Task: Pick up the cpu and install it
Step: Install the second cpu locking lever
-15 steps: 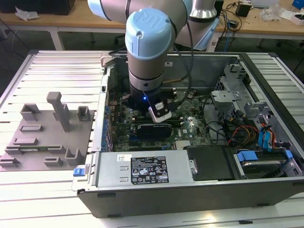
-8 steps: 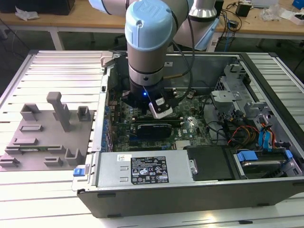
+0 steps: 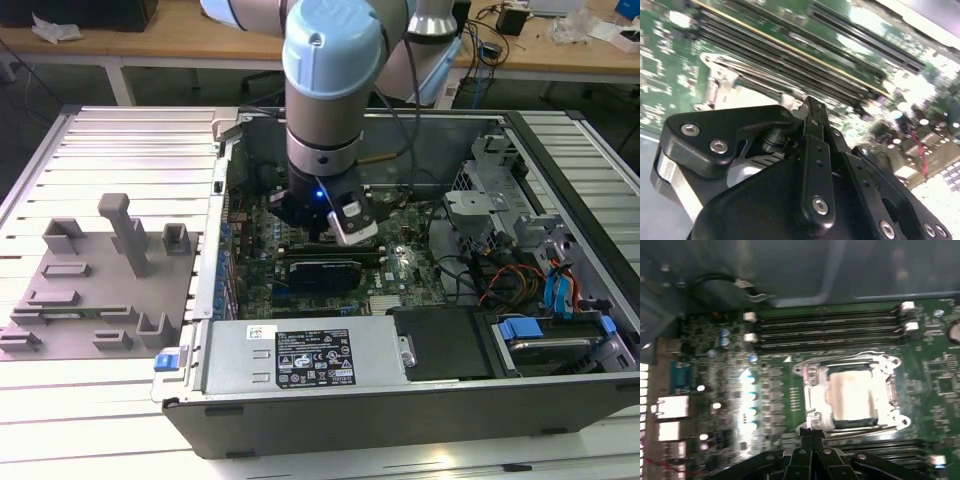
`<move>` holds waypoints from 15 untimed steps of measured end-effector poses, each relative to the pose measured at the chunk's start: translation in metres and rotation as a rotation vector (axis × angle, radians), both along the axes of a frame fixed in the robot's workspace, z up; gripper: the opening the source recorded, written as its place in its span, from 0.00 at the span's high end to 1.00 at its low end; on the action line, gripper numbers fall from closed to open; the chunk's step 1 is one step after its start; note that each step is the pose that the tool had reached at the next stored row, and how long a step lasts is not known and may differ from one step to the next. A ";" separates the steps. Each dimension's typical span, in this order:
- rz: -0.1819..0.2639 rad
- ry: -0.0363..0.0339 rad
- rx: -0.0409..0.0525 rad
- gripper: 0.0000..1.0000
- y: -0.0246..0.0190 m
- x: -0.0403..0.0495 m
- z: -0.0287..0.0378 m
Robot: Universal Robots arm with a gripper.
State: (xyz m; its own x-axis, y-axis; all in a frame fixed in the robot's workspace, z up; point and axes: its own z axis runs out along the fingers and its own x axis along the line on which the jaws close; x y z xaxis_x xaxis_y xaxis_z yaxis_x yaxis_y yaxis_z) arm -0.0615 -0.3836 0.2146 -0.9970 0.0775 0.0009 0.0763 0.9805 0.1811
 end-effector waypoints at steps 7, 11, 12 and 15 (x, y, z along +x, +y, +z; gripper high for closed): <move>0.000 0.0026 -0.0013 0.89 0.0100 0.0151 -0.0001; 0.000 0.0027 -0.0029 0.89 0.0169 0.0150 -0.0001; 0.000 0.0028 -0.0049 0.89 0.0193 0.0150 -0.0001; -0.001 -0.0189 -0.0628 0.89 0.0327 0.0143 -0.0001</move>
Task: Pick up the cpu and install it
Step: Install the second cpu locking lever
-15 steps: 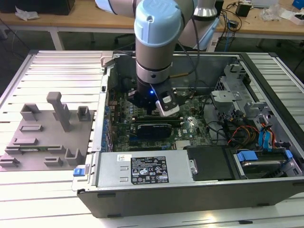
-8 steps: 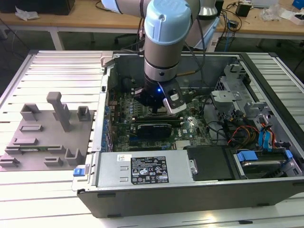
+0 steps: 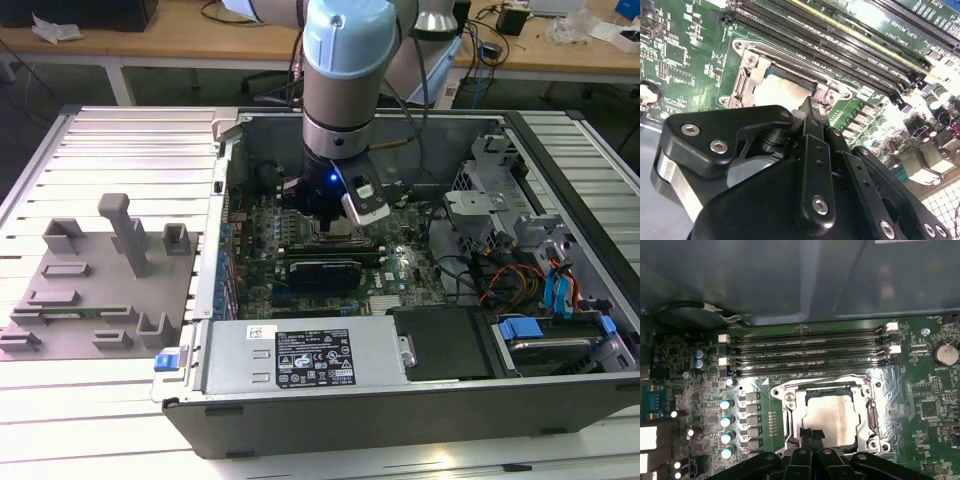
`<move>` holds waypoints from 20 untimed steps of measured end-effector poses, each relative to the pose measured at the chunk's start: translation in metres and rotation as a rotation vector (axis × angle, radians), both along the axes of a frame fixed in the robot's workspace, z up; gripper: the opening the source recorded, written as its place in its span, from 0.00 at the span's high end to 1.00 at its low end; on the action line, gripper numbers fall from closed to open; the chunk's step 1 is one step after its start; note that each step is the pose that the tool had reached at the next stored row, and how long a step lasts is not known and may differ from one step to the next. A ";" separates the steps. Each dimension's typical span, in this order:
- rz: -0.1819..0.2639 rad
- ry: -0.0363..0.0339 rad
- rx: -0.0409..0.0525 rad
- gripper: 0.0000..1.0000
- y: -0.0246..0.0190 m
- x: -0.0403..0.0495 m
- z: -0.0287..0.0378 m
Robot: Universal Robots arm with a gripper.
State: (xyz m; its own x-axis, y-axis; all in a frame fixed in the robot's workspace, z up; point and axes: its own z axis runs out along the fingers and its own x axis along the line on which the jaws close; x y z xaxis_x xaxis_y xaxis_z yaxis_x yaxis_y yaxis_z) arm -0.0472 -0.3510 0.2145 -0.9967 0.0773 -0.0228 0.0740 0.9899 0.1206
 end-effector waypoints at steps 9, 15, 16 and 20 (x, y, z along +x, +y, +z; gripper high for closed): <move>0.004 -0.0393 -0.0021 0.89 0.0027 0.0072 0.0102; 0.012 -0.0389 -0.0022 0.89 0.0053 0.0100 0.0142; 0.012 -0.0389 -0.0022 0.89 0.0054 0.0106 0.0142; 0.013 -0.0389 -0.0022 0.89 0.0054 0.0108 0.0142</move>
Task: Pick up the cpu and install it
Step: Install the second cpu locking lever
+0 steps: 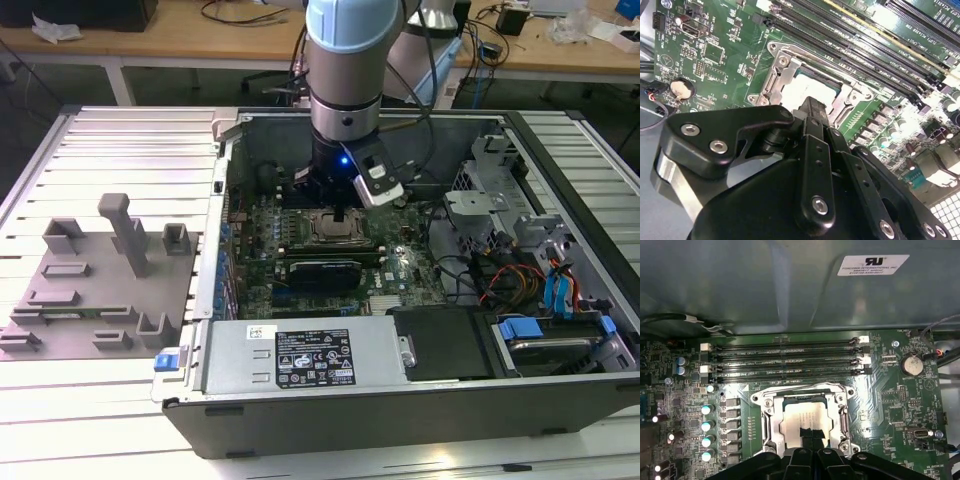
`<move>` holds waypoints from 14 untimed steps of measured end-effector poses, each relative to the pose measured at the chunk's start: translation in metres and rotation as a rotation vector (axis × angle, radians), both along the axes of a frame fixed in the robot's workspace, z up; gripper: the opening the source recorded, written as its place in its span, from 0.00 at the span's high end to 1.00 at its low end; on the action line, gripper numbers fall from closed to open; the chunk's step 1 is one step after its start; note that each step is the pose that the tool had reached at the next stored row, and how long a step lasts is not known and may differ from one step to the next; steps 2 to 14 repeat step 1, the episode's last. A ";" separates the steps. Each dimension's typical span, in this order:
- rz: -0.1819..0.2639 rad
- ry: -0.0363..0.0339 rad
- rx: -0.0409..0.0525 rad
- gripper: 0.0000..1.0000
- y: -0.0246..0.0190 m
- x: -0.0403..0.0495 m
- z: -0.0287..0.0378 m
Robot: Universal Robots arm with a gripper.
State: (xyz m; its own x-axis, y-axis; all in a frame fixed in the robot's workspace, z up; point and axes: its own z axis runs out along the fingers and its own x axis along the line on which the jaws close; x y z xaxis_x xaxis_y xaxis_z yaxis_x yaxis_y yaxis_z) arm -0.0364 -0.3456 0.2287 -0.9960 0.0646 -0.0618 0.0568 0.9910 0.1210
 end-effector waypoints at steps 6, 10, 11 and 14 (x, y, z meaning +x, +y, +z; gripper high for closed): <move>0.000 0.0000 0.0000 0.89 0.0000 0.0000 0.0000; 0.000 0.0000 0.0000 0.89 0.0000 0.0000 0.0000; 0.000 0.0000 0.0000 0.89 0.0000 0.0000 0.0000; 0.000 0.0000 0.0000 0.89 0.0000 0.0000 0.0000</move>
